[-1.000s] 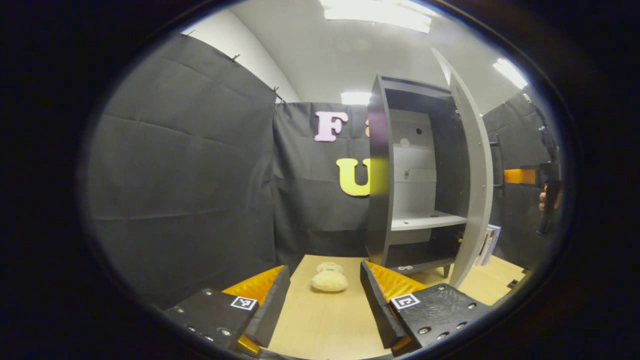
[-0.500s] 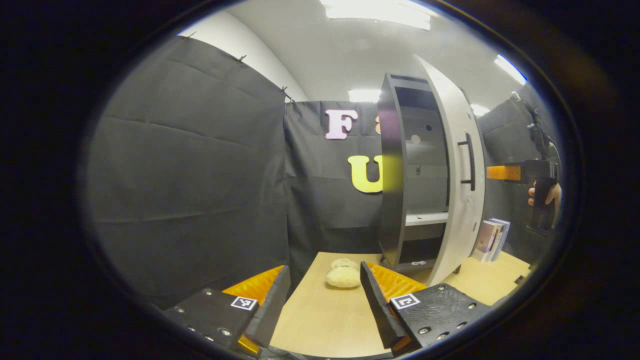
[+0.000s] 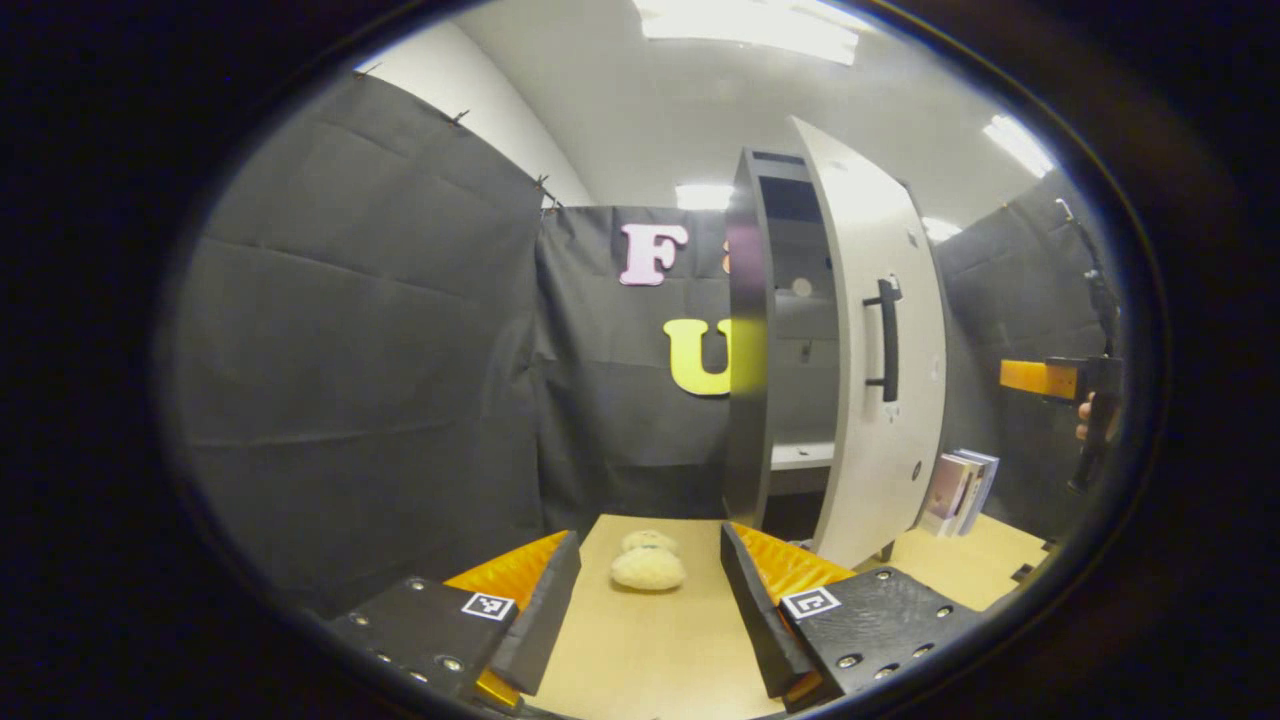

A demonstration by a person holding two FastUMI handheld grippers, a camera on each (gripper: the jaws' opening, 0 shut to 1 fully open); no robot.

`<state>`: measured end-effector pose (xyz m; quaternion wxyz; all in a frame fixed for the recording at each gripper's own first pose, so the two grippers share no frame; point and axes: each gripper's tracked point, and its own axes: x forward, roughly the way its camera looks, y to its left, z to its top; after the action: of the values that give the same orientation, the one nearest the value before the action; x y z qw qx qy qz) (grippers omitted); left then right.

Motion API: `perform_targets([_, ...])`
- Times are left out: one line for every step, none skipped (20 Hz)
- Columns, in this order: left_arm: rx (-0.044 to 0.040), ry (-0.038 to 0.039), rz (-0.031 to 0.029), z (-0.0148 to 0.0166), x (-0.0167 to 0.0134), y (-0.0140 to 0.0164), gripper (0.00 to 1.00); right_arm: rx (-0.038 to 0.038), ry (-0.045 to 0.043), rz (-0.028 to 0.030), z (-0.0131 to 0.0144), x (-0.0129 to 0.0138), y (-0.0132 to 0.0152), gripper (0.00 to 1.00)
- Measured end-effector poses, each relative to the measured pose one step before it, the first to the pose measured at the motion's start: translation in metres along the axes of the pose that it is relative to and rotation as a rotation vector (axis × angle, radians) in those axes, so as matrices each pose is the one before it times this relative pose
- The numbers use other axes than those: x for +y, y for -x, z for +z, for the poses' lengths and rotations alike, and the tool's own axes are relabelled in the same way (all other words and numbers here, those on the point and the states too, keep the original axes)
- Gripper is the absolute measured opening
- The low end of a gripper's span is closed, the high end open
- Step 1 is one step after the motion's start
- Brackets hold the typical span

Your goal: Open the cabinet door with the right hand, grasp the bottle in the cabinet with the left hand and place it on the coaster, then close the cabinet door with the right hand.

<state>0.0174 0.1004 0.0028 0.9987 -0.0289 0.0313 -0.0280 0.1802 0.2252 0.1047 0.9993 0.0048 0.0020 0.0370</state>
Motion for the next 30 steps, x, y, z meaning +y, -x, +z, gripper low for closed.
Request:
perform_targets([-0.00248, -0.00089, -0.00435, 0.00305, -0.00952, -0.00339, 0.87, 0.00567, -0.00504, 0.0024, -0.00101, -0.00239, 0.00222, 0.94])
perform_targets([-0.00428, 0.00097, -0.00121, 0.00433, -0.00859, -0.00199, 0.87, 0.00343, 0.0004, 0.00083, -0.00085, -0.00342, 0.00197, 0.95])
perform_targets([-0.00237, 0.00411, -0.0038, 0.00328, -0.00998, -0.00207, 0.87, 0.00191, 0.00363, -0.00561, -0.00007, -0.00508, 0.00238, 0.95])
perform_targets([-0.00049, 0.00419, -0.0017, 0.00316, -0.00926, -0.00264, 0.87, 0.00045, 0.00623, -0.00308, -0.00062, -0.00483, 0.00184, 0.95])
perform_targets([-0.00081, 0.00436, -0.00024, 0.00249, -0.00672, 0.00401, 0.87, -0.00321, 0.00711, 0.0001, 0.0007, -0.0046, 0.00138, 0.95])
perform_targets([0.00074, 0.00225, -0.00059, 0.00326, -0.00591, 0.00589, 0.87, -0.00279, 0.00571, -0.00173, 0.00017, -0.00436, -0.00007, 0.95])
perform_targets([0.00187, 0.00027, 0.00108, 0.00243, -0.00672, 0.00514, 0.87, -0.00086, 0.00175, -0.00286, 0.00001, -0.00365, 0.00084, 0.94])
perform_targets([0.0009, 0.00063, 0.0031, 0.00219, -0.00864, 0.00126, 0.87, -0.00068, 0.00003, 0.00095, -0.00006, -0.00258, 0.00062, 0.94])
perform_targets([0.0028, -0.00014, -0.00107, 0.0016, -0.00749, -0.00197, 0.87, 0.00006, -0.00332, -0.00068, -0.00003, -0.00263, 0.00101, 0.94])
perform_targets([0.0035, -0.00164, 0.00231, 0.00107, -0.00621, 0.00051, 0.87, 0.00025, -0.00389, -0.00075, -0.00034, -0.00235, 0.00075, 0.94])
perform_targets([0.00099, -0.00171, 0.00256, 0.00267, -0.00543, 0.00077, 0.87, 0.00138, -0.00362, -0.00006, -0.00063, -0.00174, 0.00014, 0.94])
perform_targets([0.00069, 0.00049, 0.00096, 0.00314, -0.00606, -0.00008, 0.87, 0.00537, -0.00126, 0.00123, -0.00093, -0.00184, 0.00021, 0.94])
perform_targets([-0.00011, 0.00001, 0.00206, 0.0006, -0.00611, 0.00123, 0.87, 0.00304, -0.00168, 0.00069, -0.00117, -0.00142, 0.00119, 0.95])
perform_targets([0.0006, -0.00096, 0.00324, 0.00142, -0.00492, 0.0004, 0.87, 0.00602, 0.00056, 0.00163, -0.00148, -0.00205, 0.00118, 0.94])
perform_targets([0.00266, -0.00002, 0.00169, -0.00079, -0.00278, 0.0021, 0.81, 0.00604, 0.00008, 0.00072, -0.00118, -0.00138, 0.00079, 0.94])
perform_targets([0.0005, 0.00183, 0.00032, -0.0004, -0.0045, 0.00114, 0.81, 0.00488, -0.00001, -0.00172, -0.00079, -0.00223, 0.00108, 0.94])
perform_targets([0.00575, 0.00342, 0.00133, -0.00208, -0.00324, -0.00013, 0.81, 0.00327, -0.00285, 0.00129, -0.00037, -0.00108, 0.00066, 0.94])
perform_targets([0.00378, 0.0028, 0.00116, -0.00041, 0.00038, -0.00111, 0.81, 0.00257, -0.00372, 0.00103, -0.00114, -0.00054, 0.00084, 0.95])
perform_targets([0.0031, 0.00103, 0.00383, -0.00067, 0.001, -0.00017, 0.81, 0.00158, -0.00284, -0.0002, -0.0007, -0.00037, 0.00061, 0.95])
perform_targets([0.00095, -0.00217, 0.00442, 0.00049, 0.00052, 0.00138, 0.81, -0.00056, -0.00269, -0.00128, 0.0001, -0.00104, 0.0005, 0.95])
perform_targets([-0.00217, -0.00476, 0.00327, 0.0, 0.00092, 0.00222, 0.81, -0.00229, -0.00191, -0.00125, 0.00014, -0.00023, -0.00036, 0.95])
perform_targets([0.00007, -0.00878, 0.00132, 0.0002, -0.00046, 0.0012, 0.81, 0.00006, -0.00185, -0.00426, -0.00039, -0.00163, 0.0004, 0.94])
perform_targets([-0.00103, -0.00988, 0.00297, -0.00046, 0.00034, 0.00114, 0.81, 0.00137, -0.00272, -0.00303, -0.00029, -0.00056, 0.00048, 0.94])
perform_targets([0.00077, -0.00694, 0.0032, 0.00083, 0.00043, 0.00099, 0.81, 0.00282, -0.00366, -0.00152, -0.00055, 0.00016, 0.00028, 0.94])
perform_targets([-0.00127, -0.0012, -0.00053, -0.0001, 0.00003, 0.00079, 0.87, 0.00002, -0.00271, -0.00054, 0.00001, 0.00027, 0.00117, 0.94])
perform_targets([0.00108, 0.00237, 0.00189, 0.00036, 0.00032, 0.00068, 0.87, -0.00129, -0.001, -0.00362, 0.00033, -0.00103, 0.00002, 0.94])
perform_targets([-0.00142, 0.00303, 0.00054, 0.00012, 0.00159, 0.00164, 0.87, -0.0007, 0.00032, -0.00195, 0.00005, -0.00053, 0.00002, 0.94])
perform_targets([0.00193, 0.00065, 0.00343, -0.00067, 0.00192, 0.00051, 0.87, 0.00048, 0.00024, -0.00085, -0.00016, -0.00012, 0.00036, 0.94])
perform_targets([0.00068, -0.00104, 0.00148, -0.00119, 0.00149, 0.00084, 0.87, -0.00052, 0.00054, 0.00043, 0.0004, 0.00035, 0.00025, 0.94])
perform_targets([0.00008, -0.00154, 0.00328, 0.00097, 0.0021, 0.00112, 0.87, 0.00061, 0.00057, 0.00034, -0.00045, -0.00043, 0.00032, 0.94])
